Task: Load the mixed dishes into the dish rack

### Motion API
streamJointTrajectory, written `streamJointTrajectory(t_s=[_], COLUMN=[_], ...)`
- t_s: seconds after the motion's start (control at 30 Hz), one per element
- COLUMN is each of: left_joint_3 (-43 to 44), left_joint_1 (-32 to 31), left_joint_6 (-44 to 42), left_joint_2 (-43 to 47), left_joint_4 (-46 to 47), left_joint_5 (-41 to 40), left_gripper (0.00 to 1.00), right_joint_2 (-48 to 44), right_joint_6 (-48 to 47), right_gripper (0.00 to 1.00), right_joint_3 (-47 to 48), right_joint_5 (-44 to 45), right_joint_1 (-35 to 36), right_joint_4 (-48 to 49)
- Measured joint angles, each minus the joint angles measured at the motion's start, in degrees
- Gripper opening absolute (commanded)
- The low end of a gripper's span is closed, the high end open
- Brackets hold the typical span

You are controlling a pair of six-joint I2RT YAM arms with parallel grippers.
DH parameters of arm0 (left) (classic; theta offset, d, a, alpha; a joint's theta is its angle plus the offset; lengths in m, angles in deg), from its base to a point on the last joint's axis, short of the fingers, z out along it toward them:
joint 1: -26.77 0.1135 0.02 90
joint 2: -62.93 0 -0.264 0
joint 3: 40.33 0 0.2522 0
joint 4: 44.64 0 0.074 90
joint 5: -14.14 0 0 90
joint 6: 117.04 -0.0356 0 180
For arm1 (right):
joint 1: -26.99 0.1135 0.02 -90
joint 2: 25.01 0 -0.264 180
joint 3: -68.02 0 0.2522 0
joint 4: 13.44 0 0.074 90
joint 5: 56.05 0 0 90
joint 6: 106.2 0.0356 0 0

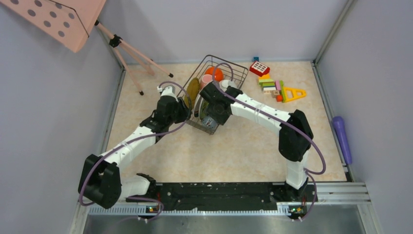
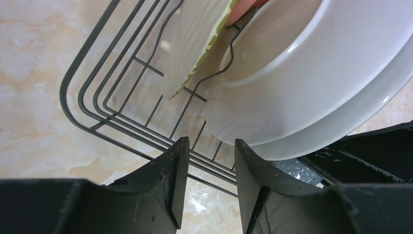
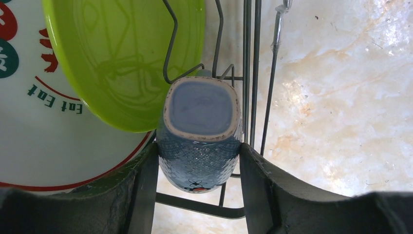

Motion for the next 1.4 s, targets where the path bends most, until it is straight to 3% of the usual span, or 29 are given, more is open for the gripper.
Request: streamJointTrajectory(t_s=[0.23,0.6,0.87,0.97,1.03,1.1,1.23,1.4], left_joint_3=[0.1,0.2,0.2,0.2,0.2,0.2,0.2,0.2], left_joint_1=[0.0,0.0,0.2,0.2,0.2,0.2,0.2,0.2], left_joint_6=[-0.4,-0.5,-0.2,-0.2,-0.2,-0.2,-0.2,-0.2], left_joint_2=[-0.2,1.7,1.8,1.9,1.9,1.9,1.9,2.2], left_joint_4=[-0.1,-2.7,-3.0,-3.0,-3.0,-3.0,-3.1,-3.3], left_joint_5=[2.7,6.9,7.5,7.7,7.7,7.7,7.7,7.7], left_gripper=[0.43,0.42,0.42,0.42,0.42,0.42,0.42,0.42], right_joint_2=[0.2,1.3,3.9,3.3,2.6,1.4,-1.9,-5.3], right_joint_6=[-1.0,-2.0,-3.4,-4.3,-4.9,-5.2,-5.5,-5.4], right_gripper=[0.00,0.00,0.01,0.16,0.39,0.50,0.51,0.69], right_joint_3=[0.9,4.5,4.3,3.1,1.9,0.0,-4.7,-7.6], right_joint_5=[2.4,13.2,13.7,13.5,13.2,12.8,11.5,10.5], right_joint_1=[0.9,4.1,5.4,5.4,5.4,5.4,5.1,5.0], right_joint_4=[-1.2,-5.1,-3.6,-2.0,-0.8,1.2,5.5,7.7])
